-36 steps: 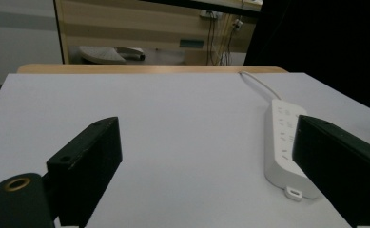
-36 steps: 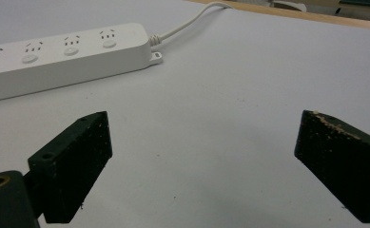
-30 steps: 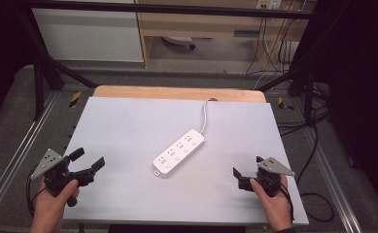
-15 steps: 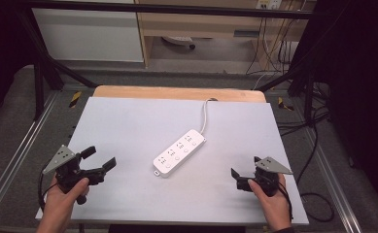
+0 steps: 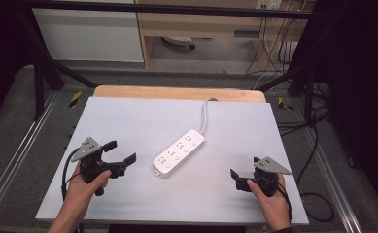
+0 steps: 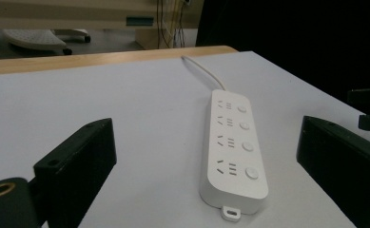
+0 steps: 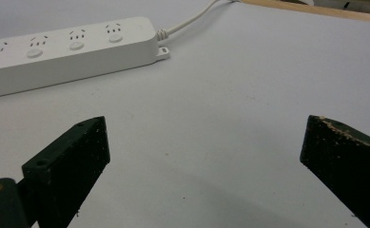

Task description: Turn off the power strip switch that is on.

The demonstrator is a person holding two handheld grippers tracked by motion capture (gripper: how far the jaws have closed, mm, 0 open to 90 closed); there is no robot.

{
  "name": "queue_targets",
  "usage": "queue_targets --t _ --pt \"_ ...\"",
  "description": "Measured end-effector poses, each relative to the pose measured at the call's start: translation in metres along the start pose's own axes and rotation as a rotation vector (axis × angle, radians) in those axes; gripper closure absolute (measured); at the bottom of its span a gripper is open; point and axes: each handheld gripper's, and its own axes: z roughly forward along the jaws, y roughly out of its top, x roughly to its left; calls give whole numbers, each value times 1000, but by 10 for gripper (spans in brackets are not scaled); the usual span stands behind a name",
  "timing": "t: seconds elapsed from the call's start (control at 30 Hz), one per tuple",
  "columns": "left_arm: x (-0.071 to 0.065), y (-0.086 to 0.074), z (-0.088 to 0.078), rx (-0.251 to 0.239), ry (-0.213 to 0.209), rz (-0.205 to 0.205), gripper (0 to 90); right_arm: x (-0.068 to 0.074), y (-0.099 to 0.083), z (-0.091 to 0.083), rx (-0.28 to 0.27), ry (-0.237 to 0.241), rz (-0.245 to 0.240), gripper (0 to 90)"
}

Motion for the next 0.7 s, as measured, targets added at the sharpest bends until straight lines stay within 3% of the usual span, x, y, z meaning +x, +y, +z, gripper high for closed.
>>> queue_targets --t 0.27,0.33,0.7 --pt "-6 3 25 69 -23 19 67 0 0 0 7 0 0 30" --pt "-7 4 29 73 -11 18 69 0 -1 0 10 -1 -2 31" --pt "-15 12 53 82 -36 12 79 2 -1 0 12 8 -7 31"
